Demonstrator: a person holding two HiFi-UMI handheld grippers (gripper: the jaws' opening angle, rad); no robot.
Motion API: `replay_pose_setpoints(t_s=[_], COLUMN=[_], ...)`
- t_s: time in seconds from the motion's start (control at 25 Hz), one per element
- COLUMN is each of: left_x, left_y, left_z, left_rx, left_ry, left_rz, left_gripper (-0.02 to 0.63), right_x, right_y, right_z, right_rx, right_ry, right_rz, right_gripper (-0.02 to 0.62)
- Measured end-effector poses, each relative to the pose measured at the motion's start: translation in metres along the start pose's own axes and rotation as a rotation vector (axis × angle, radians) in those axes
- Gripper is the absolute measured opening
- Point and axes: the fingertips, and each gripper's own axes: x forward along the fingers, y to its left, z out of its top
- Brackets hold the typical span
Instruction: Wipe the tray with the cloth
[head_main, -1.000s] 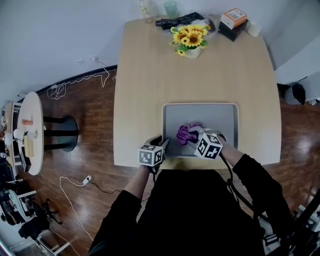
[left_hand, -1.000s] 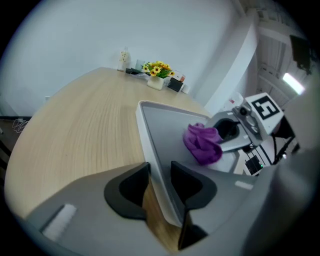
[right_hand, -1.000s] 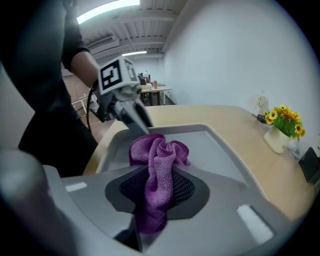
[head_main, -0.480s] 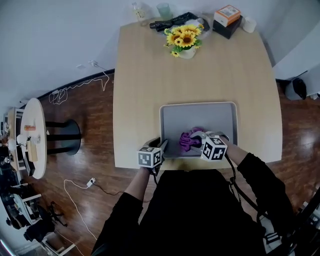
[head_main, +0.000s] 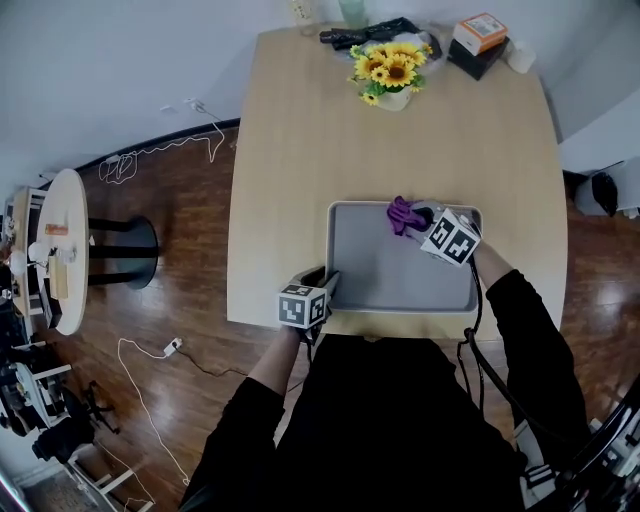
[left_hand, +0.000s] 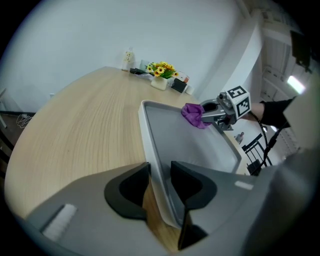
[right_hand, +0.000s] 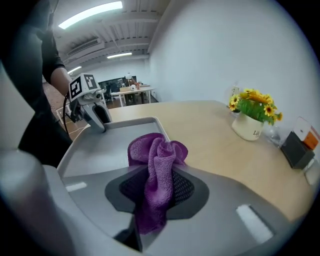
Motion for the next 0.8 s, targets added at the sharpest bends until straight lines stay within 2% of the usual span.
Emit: replay_pose_setpoints(t_s=[0.08,0.16,0.56,0.68,0.8], left_x=[-0.001,-0.002,-0.003,-0.003,-0.001], left_y=[0.000,0.001,0.001,0.000,-0.003], left_z=[0.000,-0.001,0.001,0.000,-0.001], left_rx=[0.004,0.011,0.016,0.017,0.018], left_ry=[0.004,0.009,0.011,0.013,0.013], left_rz=[-0.002,-0.001,0.021,0.028,0.032], left_gripper=[0.124,0.124,0.124,0.124,0.123], right_x=[-0.003,-0.007,-0.040,-0.042,-0.044], right_y=[0.007,0.023,0.173,0.181,0.179], right_z=[-0.002,-0.006,-0.043,-0.047,-0.049], right_rx=[0.033,0.046,-0.094,-0.089,-0.120], right_ry=[-0.010,-0.009,-0.022,-0.039,-0.041], right_rz=[-0.043,-0.042,0.120,0.124,0.198], right_gripper=[0.086,0.086,0.086,0.083,0.084])
